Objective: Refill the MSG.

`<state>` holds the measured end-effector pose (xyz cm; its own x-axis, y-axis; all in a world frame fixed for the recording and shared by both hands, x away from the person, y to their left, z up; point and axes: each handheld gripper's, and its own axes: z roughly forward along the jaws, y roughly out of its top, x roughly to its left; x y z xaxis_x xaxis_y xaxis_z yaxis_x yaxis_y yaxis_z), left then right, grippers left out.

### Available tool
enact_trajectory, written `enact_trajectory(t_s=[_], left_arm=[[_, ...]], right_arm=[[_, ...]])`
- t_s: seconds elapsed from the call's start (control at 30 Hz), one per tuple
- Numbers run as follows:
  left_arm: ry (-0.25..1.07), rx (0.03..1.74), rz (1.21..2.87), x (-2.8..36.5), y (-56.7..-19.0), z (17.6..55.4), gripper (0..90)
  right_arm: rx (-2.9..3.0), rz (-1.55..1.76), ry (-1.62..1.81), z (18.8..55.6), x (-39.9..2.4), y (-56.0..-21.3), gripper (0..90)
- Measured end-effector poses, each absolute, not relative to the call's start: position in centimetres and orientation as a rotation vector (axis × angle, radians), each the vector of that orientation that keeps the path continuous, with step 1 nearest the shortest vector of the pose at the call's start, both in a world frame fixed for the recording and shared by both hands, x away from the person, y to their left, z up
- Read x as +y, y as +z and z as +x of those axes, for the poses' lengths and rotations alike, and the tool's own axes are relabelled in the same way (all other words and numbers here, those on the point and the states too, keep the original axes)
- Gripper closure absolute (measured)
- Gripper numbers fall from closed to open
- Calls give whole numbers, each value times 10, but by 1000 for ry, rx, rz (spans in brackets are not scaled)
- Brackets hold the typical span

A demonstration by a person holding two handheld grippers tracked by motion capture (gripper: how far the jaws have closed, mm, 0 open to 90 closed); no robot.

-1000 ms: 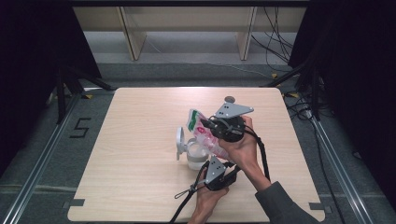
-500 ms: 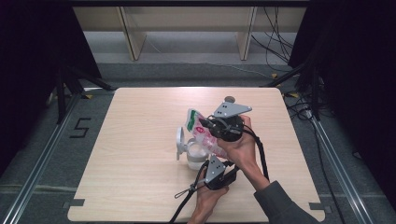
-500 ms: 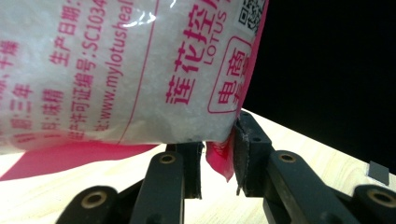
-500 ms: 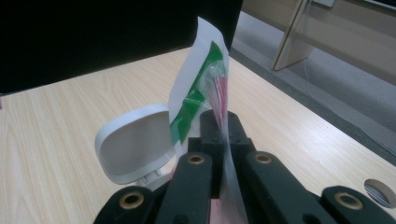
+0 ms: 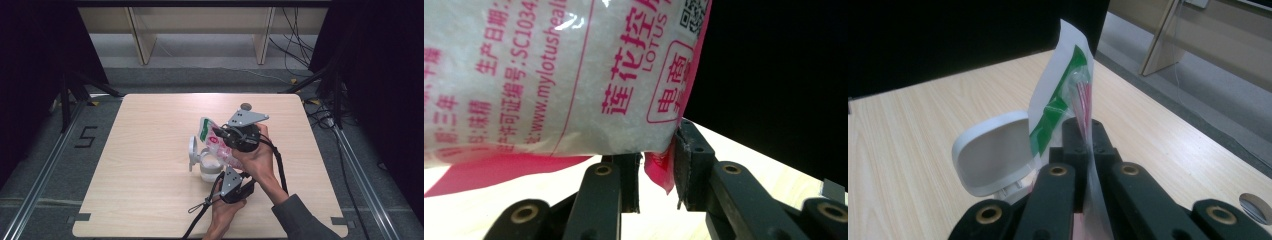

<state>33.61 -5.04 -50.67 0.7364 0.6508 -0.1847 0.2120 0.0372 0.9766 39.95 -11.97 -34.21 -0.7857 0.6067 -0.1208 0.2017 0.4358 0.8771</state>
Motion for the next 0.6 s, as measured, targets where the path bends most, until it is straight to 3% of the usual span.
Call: enact_trajectory(t_s=[0.6], left_arm=[[394,737,1529,-48,-506,336,737]], right_arm=[[2282,675,1314,399,-116,-343,900]])
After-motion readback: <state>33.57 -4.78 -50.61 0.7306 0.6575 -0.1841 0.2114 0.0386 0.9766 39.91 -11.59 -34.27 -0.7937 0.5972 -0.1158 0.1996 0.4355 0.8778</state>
